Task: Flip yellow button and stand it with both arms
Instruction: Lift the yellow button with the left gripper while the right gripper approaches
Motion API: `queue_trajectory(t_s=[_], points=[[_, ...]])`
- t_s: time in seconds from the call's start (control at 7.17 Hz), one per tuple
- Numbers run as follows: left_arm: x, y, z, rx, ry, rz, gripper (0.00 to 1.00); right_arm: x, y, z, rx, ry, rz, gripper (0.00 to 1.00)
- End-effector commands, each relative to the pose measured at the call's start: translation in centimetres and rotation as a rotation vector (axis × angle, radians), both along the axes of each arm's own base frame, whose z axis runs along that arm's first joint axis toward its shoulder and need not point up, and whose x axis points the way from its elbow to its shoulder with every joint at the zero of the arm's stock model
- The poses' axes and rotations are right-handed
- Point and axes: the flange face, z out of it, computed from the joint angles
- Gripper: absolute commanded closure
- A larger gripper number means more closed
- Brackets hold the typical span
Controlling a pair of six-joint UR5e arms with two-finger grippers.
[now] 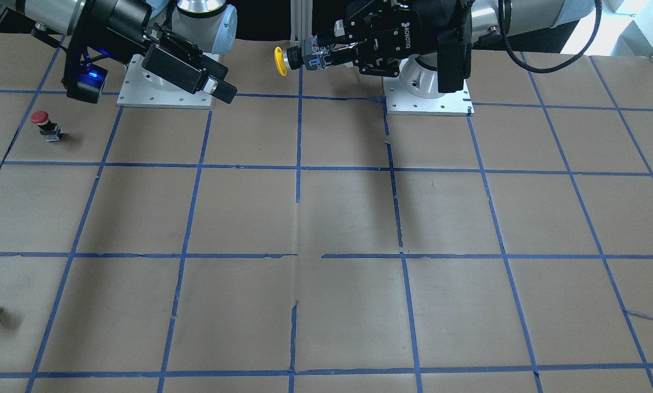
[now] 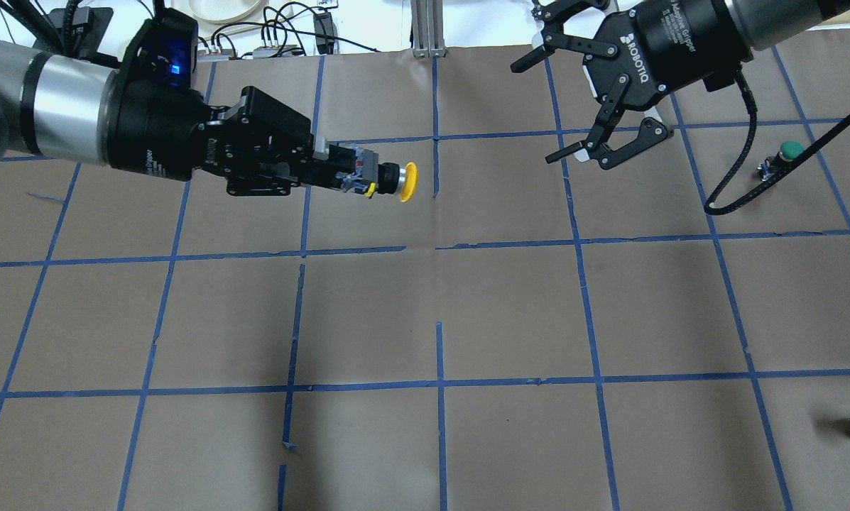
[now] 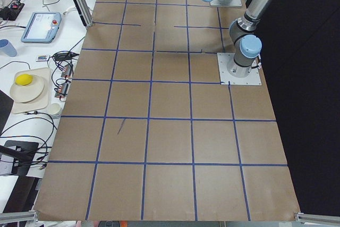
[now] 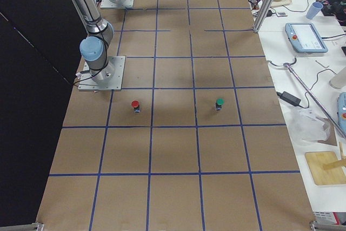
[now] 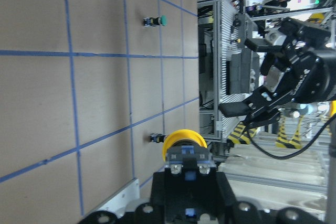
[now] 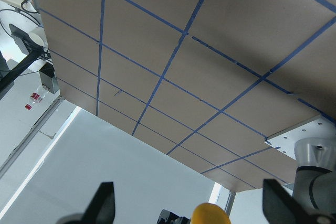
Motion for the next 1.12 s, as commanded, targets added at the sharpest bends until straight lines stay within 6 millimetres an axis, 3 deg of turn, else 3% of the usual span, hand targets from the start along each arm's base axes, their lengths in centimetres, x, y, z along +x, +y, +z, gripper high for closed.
queue_trajectory(t_s=[0.0,0.56,0.98], points=[[-0.5,-0.2,0.7,0.017,0.1,0.034,0.97,0.9,1.1,-0.6,0.016,-0.01,0.015,0.0],[-0.5,-0.5,1.4,0.004,0.162,0.057,0.98,2.0,2.4,2.5,0.03,-0.174,-0.042,0.0],[-0.5,-0.5,1.3,0.004,0.16,0.056,0.98,3.2,3.0,2.9,0.04,-0.205,-0.028,0.0]])
